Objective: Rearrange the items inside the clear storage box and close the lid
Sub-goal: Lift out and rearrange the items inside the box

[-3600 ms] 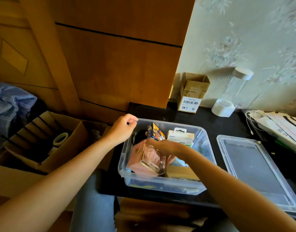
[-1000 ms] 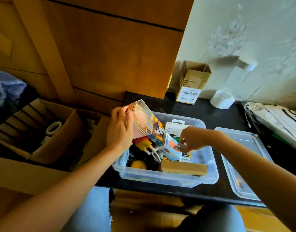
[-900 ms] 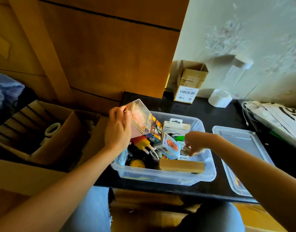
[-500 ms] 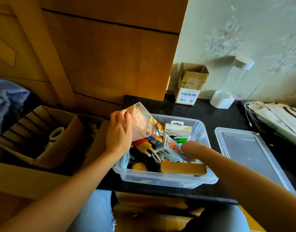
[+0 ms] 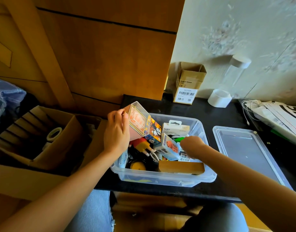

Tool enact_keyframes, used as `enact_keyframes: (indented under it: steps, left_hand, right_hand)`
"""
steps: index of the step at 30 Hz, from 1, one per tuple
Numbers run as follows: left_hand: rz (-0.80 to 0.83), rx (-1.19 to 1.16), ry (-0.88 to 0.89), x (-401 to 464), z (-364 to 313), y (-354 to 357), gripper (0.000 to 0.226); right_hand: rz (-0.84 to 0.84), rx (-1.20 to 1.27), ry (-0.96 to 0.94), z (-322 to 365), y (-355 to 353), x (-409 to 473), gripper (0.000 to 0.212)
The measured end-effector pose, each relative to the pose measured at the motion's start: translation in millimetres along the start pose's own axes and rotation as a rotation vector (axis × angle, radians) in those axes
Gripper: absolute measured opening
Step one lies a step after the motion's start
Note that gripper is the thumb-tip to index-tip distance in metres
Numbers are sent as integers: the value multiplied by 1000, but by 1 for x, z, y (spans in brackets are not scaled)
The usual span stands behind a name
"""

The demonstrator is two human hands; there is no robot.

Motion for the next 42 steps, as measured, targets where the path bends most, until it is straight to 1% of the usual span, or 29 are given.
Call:
enact_keyframes:
  steps: [3, 8, 11, 14, 16, 18, 22, 27, 31, 33, 35, 38, 40, 42]
  left_hand:
    - [2, 7, -1, 0, 1, 0, 44]
    - [7, 36, 28, 1, 2, 2, 44]
    - [10, 36, 32, 1, 3, 3, 48]
    - [-8, 23, 32, 1, 3, 2, 57]
    - [-2, 36, 42, 1, 3, 2, 60]
    - [1, 27, 35, 1, 3, 2, 60]
    - [0, 20, 29, 1, 2, 2, 50]
    - [4, -5, 20, 1, 2, 1, 51]
    - [2, -20, 8, 1, 1, 1, 60]
    - [-4, -30, 2, 1, 0, 1, 60]
    - [-6, -43, 5, 1, 1, 1, 60]
    - [-5, -73, 28, 0, 2, 1, 58]
    - [1, -86, 34, 0, 3, 1, 58]
    - [-5, -93, 39, 0, 3, 0, 57]
  right_hand:
    - [-5, -13, -17, 0, 2, -1, 34]
    - [-25, 71, -21, 4, 9, 2, 44]
    - [-13, 109, -39, 5, 12, 3, 41]
    - [11, 141, -46, 6, 11, 3, 35]
    - [39, 159, -52, 8, 13, 4, 36]
    - [48, 167, -47, 9, 16, 4, 38]
    - [11, 166, -13, 8, 24, 6, 41]
    - [17, 193, 8, 7, 26, 8, 40]
    - [55, 221, 6, 6, 21, 6, 44]
    - [66, 243, 6, 0, 12, 4, 44]
    - [73, 283, -18, -6, -4, 0, 43]
    - [74, 423, -127, -4, -37, -5, 36]
    - [39, 521, -211, 8, -59, -6, 28]
    - [23, 575, -297, 27, -77, -5, 25]
Point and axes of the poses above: each hand's wrist, its own x-axis towards the middle knuckle, its own y-axis out of the palm, z = x × y, the point moved 3 cm from there along x, towards the middle knuckle, and after that the axes turned 1 degree about -x, right-handed, at the moved point
